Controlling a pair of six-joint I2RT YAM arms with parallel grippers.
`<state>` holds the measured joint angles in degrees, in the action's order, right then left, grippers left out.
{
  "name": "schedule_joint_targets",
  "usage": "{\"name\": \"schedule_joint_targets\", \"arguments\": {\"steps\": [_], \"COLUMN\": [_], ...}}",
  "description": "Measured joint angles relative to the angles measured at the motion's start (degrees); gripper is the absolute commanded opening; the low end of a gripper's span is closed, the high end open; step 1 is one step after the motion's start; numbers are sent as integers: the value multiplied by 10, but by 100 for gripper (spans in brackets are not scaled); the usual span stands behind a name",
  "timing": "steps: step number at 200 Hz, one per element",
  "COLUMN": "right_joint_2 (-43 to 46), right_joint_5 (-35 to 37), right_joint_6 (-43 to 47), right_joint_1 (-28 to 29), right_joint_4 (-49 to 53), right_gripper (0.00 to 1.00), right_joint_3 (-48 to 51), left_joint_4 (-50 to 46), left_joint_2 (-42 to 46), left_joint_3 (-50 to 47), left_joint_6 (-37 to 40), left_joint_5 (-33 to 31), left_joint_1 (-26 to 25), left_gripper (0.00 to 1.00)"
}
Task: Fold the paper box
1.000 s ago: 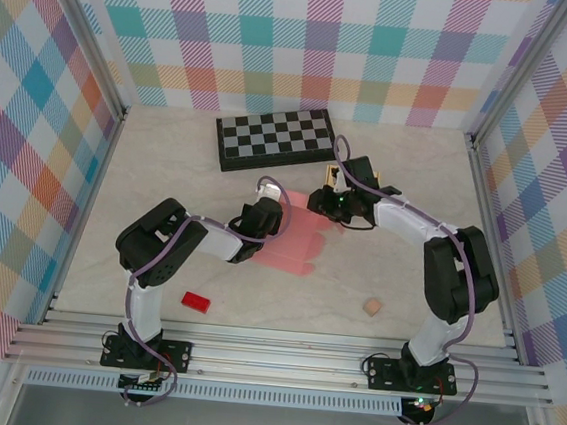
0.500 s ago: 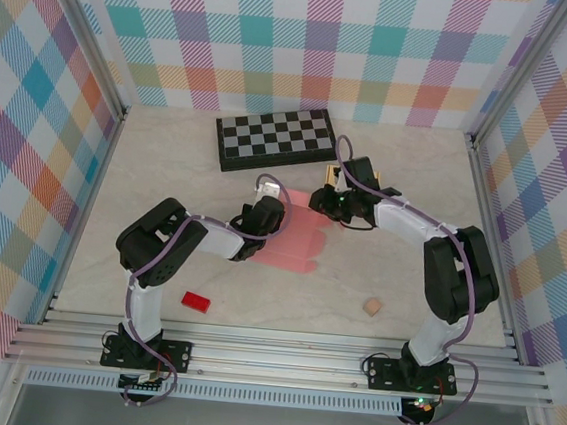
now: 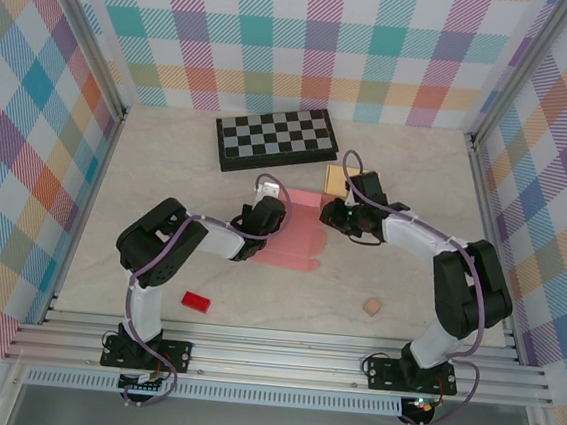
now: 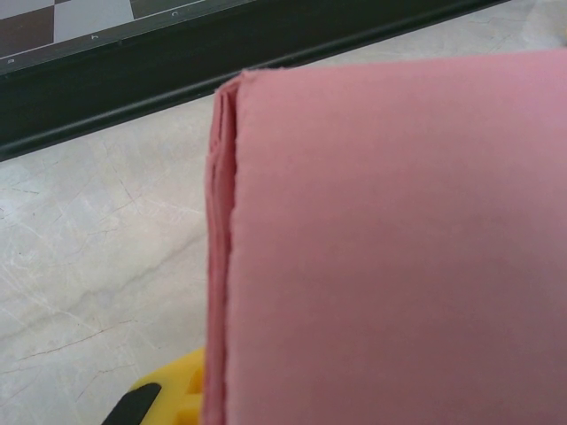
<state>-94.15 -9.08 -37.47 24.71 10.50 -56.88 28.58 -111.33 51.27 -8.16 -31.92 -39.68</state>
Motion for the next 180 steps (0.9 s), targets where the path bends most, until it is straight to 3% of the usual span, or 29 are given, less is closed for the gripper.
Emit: {"name": "schedule_joint_targets", "arguments": {"steps": [36,104,180], "right_joint_2": [-7,-52,-99], "right_joint_5": [32,78,18], "right_joint_6": [-12,-38,-56], "right_joint_1": [-7,-8,-8], "right_joint_4": [-9,-4,-113], "right_gripper": [21,22,17], "right_joint_3": [1,0,5], "left_joint_4": [0,-5,-5], "left_joint_2": [-1,-8,-9], "left_joint_3": [0,10,11], "left_joint_6": [0,0,0], "left_joint_5": [-3,-14,-18], "left_joint_1": [0,0,0], "left_gripper": [0,0,0]}}
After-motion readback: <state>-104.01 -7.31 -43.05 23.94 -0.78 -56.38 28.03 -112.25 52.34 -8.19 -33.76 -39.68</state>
